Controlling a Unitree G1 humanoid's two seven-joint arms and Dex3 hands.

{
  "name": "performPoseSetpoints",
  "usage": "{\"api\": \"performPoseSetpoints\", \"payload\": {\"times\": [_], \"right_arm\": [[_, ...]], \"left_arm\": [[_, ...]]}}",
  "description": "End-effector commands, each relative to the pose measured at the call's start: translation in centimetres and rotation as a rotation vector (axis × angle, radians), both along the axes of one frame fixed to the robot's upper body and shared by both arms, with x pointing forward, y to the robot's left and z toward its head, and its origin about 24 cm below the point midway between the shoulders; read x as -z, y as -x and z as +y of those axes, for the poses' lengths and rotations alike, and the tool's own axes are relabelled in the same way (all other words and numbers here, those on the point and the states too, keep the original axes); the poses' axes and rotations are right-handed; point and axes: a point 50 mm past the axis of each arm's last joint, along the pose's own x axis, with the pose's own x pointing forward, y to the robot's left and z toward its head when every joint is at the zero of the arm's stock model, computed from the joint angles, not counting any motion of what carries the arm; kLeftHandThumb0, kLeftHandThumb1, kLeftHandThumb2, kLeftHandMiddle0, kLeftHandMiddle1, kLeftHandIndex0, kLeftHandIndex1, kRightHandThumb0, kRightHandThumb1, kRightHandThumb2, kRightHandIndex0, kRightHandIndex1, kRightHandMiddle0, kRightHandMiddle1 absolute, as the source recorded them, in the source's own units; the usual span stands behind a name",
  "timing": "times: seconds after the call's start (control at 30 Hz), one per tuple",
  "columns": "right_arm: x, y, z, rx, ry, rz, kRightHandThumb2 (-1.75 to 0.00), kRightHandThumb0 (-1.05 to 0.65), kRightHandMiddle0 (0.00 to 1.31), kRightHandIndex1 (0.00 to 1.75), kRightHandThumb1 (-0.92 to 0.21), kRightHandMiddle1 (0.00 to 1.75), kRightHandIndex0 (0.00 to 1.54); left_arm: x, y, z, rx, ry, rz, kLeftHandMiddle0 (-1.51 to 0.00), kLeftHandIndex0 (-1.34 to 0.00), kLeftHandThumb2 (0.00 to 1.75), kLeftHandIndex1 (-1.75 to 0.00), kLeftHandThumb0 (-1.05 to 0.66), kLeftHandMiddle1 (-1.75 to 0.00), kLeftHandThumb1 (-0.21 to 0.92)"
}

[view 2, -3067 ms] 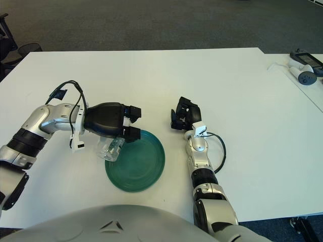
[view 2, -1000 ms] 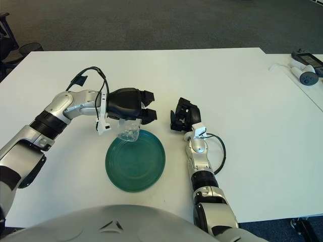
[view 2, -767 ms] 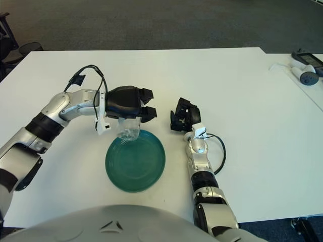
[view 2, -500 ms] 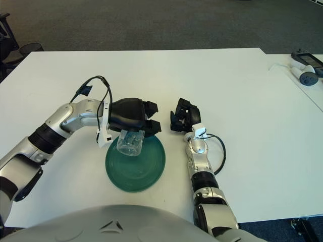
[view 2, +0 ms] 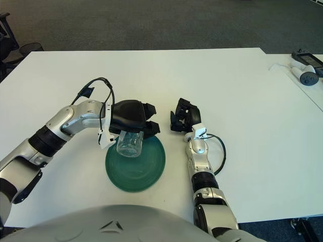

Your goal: Put the bottle into the plate.

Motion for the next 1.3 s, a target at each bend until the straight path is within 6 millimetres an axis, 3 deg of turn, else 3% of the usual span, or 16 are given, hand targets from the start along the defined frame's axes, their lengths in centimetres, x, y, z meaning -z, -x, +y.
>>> {"api": "performPoseSetpoints", "payload": {"times": [0.0, 0.23, 0.7, 0.93, 1.17, 1.27], "right_arm": [[2.4, 1.5, 0.0, 0.011, -0.009, 0.116, -1.34, -0.06, 1.02, 1.75, -0.24, 1.75, 1.20], [2.4, 1.5, 0.0, 0.011, -0.009, 0.116, -1.34, -0.06, 1.02, 1.75, -0.24, 1.75, 1.20], [2.4, 1.6, 0.0, 0.010, -0.009, 0.116, -1.34, -0.06, 1.02, 1.75, -0.24, 1.75, 1.20], [2.3, 1.6, 0.0, 0.010, -0.009, 0.115, -1.34, -0.06, 1.02, 1.75, -0.24, 1.75, 1.20], [2.3, 1.6, 0.0, 0.010, -0.009, 0.116, -1.34, -0.06, 1.02, 1.75, -0.24, 1.75, 1.20], [2.3, 1.6, 0.0, 0.010, -0.009, 0.116, -1.34, -0.06, 1.02, 1.75, -0.24, 1.75, 1.20]], "left_arm": [[0.2, 0.2, 0.2, 0.005, -0.019, 0.013, -0.79, -0.53, 1.58, -1.75, 0.00, -1.75, 0.10], [0.4, 0.4, 0.0, 0.018, -0.062, 0.007, -0.81, -0.56, 1.62, -1.75, -0.01, -1.75, 0.06], [-0.2, 0.3, -0.1, -0.032, -0.087, 0.085, -0.74, -0.49, 1.51, -1.75, -0.01, -1.75, 0.16], [-0.4, 0.6, -0.1, -0.009, -0.090, 0.086, -0.77, -0.53, 1.57, -1.75, -0.01, -1.75, 0.11], [0.6, 1.3, 0.5, 0.056, 0.047, 0.005, -0.79, -0.54, 1.59, -1.75, -0.01, -1.75, 0.09], [0.3, 1.3, 0.6, 0.090, 0.144, -0.044, -0.71, -0.55, 1.49, -1.70, -0.01, -1.75, 0.16]]}}
